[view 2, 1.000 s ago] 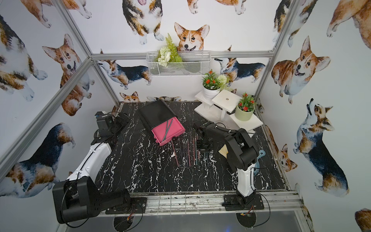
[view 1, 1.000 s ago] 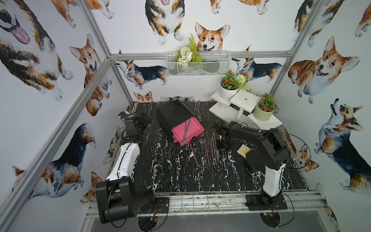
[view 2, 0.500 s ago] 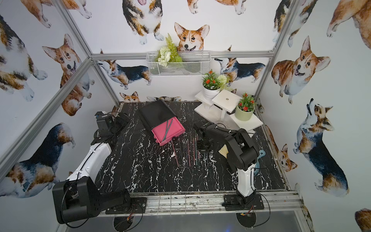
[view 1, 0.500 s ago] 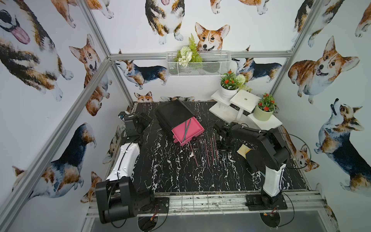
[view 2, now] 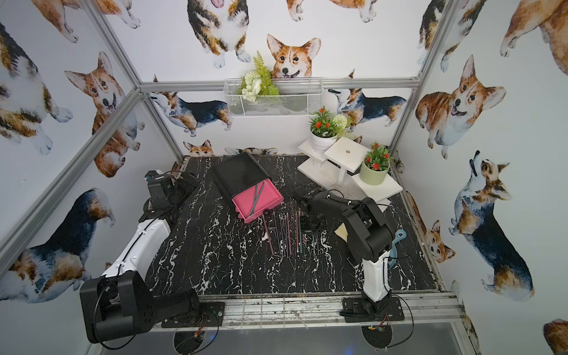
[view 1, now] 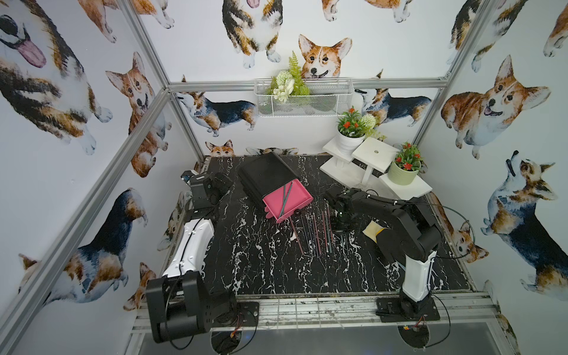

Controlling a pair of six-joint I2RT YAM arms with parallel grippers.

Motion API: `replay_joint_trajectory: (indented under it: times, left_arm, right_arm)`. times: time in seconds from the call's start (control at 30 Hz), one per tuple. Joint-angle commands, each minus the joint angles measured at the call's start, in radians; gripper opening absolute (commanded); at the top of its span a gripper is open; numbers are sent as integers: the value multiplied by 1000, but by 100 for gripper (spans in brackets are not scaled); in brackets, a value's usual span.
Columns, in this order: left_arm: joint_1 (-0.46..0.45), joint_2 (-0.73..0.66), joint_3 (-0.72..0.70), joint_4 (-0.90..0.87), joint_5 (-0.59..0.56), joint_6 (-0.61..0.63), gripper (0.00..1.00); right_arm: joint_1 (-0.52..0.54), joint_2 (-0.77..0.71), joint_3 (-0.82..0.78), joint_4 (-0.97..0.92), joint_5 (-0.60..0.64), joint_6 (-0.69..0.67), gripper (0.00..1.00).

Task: Please place the pencils in the drawer according to their color
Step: Pick up the pencil from the center of the board.

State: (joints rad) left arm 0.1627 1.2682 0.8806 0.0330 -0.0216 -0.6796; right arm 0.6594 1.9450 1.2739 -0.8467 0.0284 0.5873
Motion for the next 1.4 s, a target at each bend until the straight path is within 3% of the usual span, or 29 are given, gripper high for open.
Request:
replay_joint_trajectory:
  times: [0.0,0.43,0.73,0.97,1.17,1.37]
  left_arm:
    - [2,-6,4,18,-8,5,100]
    - [3,-3,4,24,-3,1,100]
    - [2,-4,4,23,-3,3,100]
    - [2,-9,6,21,-5,4,100]
    - [3,-10,7,18,-8,9,100]
    - [3,-9,7,16,-5,11,100]
  right_arm:
    - [7,16,-24,68,-97,13,0]
    - [-9,-25,-56,120,-117,-45,0]
    - [-9,-111,-8,40,-43,-79,0]
    - [-11,-193,16,-9,-55,-84,0]
    - [-11,-287,60,-61,-163,-81,0]
    - [-12,-339,173,-109,-366,-51,0]
